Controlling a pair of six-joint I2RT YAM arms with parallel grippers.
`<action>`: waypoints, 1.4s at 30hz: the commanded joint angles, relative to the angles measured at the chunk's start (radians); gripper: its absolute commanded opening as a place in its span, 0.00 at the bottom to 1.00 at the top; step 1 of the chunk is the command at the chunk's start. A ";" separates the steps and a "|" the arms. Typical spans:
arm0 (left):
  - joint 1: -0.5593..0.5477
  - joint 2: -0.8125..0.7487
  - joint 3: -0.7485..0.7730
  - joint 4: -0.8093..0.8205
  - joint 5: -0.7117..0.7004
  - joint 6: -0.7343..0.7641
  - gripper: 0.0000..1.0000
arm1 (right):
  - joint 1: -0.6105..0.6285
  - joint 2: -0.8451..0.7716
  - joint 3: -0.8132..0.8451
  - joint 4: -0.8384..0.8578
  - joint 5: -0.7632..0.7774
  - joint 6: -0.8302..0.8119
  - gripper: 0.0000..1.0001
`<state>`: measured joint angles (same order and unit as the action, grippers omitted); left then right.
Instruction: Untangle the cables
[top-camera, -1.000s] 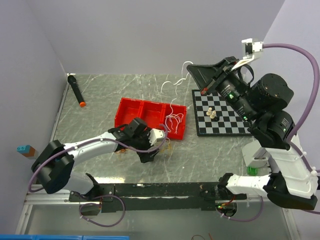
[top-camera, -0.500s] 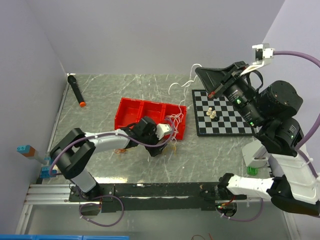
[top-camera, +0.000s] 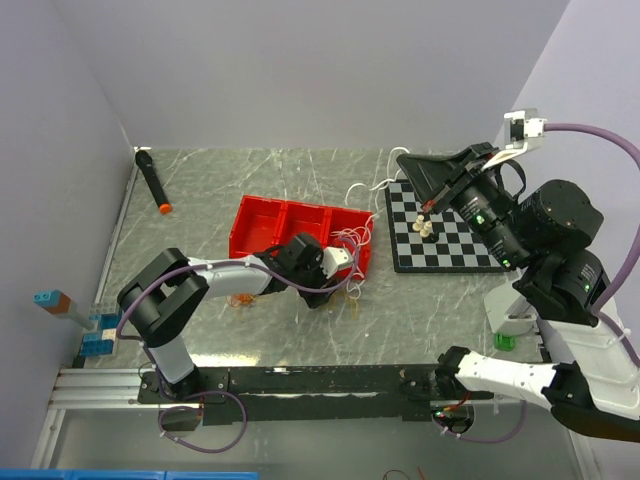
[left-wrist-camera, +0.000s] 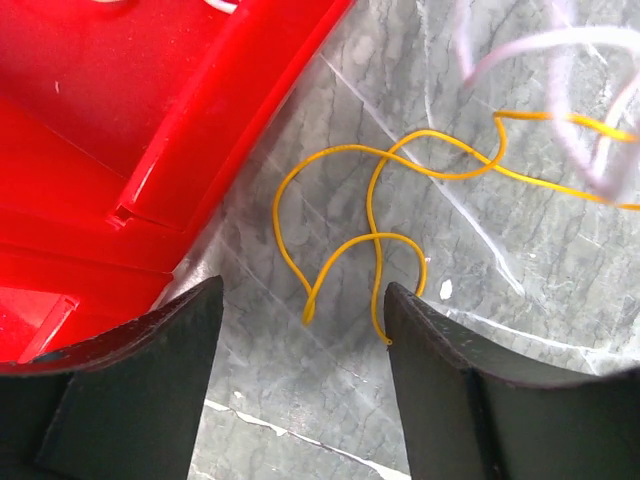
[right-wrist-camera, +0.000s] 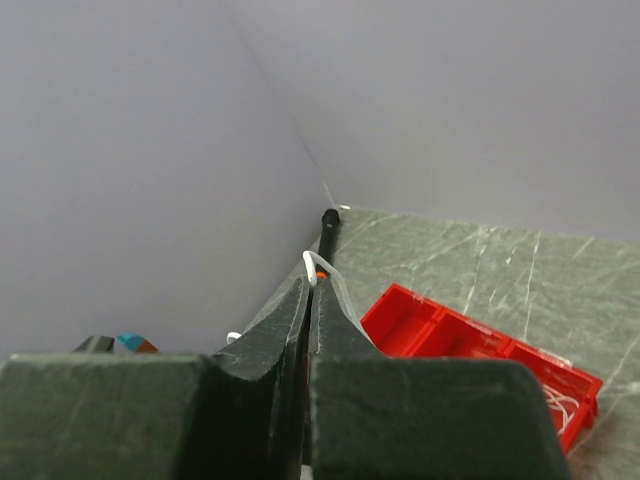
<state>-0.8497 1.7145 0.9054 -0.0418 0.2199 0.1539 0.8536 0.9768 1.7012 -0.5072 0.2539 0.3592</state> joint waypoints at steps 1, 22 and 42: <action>-0.005 -0.016 0.043 0.022 0.022 -0.013 0.65 | -0.002 -0.033 -0.026 0.001 0.019 0.020 0.00; 0.194 -0.288 0.165 -0.381 -0.022 0.140 0.01 | -0.002 -0.158 0.057 -0.060 0.277 -0.187 0.00; 0.945 -0.294 0.398 -0.296 -0.103 0.093 0.01 | -0.001 -0.260 0.219 -0.034 0.443 -0.381 0.00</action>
<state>0.0521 1.3865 1.2922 -0.3817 0.1341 0.2989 0.8536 0.7109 1.8526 -0.5602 0.6876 0.0326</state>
